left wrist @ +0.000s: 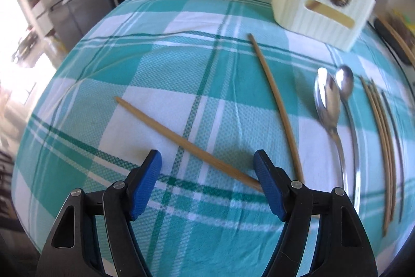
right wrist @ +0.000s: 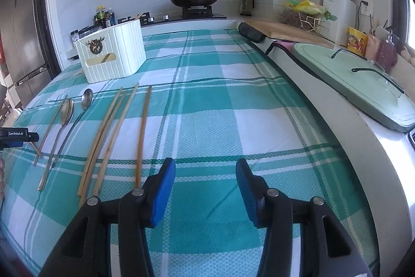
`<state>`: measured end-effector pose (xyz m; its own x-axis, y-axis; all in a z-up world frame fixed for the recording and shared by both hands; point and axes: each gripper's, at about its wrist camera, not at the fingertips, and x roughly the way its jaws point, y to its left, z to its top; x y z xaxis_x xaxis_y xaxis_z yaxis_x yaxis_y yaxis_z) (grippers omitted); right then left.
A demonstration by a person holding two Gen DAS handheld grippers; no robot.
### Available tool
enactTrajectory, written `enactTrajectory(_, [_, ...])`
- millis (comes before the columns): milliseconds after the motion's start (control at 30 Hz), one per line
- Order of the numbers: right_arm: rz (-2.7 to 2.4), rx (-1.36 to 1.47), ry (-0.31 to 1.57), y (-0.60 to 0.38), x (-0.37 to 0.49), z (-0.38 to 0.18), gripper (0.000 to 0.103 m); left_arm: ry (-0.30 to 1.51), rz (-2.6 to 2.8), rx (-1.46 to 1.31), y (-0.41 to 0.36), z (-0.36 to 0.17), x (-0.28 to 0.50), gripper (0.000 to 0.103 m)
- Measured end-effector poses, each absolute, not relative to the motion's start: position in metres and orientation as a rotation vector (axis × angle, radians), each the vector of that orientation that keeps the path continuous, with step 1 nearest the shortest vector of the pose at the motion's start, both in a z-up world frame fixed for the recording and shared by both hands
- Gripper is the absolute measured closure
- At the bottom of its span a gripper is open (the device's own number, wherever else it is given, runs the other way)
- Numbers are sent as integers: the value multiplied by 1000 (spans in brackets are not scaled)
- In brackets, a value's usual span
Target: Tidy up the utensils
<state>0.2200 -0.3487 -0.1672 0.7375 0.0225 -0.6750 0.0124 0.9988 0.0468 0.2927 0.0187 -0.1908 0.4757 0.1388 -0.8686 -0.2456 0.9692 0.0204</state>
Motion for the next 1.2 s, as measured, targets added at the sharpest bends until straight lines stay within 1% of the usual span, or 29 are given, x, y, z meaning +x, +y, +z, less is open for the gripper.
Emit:
enactTrajectory(200, [24,36,761,-346,223,-166,54,1096,149,-5,34,-186,272,28])
enactTrajectory(433, [177,40,835,-329,241,-167,54,1104,114,17,44,-187,259,27])
enactTrajectory(667, [286,-87,929,-296,262,-182,54,1100,85,54,45,-186,254,27])
enactTrajectory(700, [286,-113,933,-292,264,-184,59,1101,75,68,45,-186,252,27])
enactTrajectory(733, [275,-135,919,-289,264,-183,77,1104,68,83,46,-185,251,26])
enactTrajectory(800, [247,-131,931,-289,267,-182,93,1109,66,95,52,-185,249,25])
enactTrajectory(833, [226,-119,936,-291,268,-181,95,1112,74,96,57,-184,247,25])
enactTrajectory(967, [124,-130,932,-303,264,-181,95,1122,115,33,79,-185,244,25])
enactTrajectory(1067, [90,-123,929,-310,255,-182,95,1136,124,-81,94,-189,246,25])
enactTrajectory(1100, [82,-128,927,-311,253,-182,95,1128,132,-105,95,-190,247,28])
enactTrajectory(1133, [77,-136,925,-311,251,-182,95,1115,140,-102,94,-189,250,41])
enactTrajectory(1167, [72,-143,924,-310,250,-182,95,1098,130,-93,91,-188,254,50])
enactTrajectory(1200, [70,-145,924,-310,251,-182,95,1087,119,-90,88,-186,259,73])
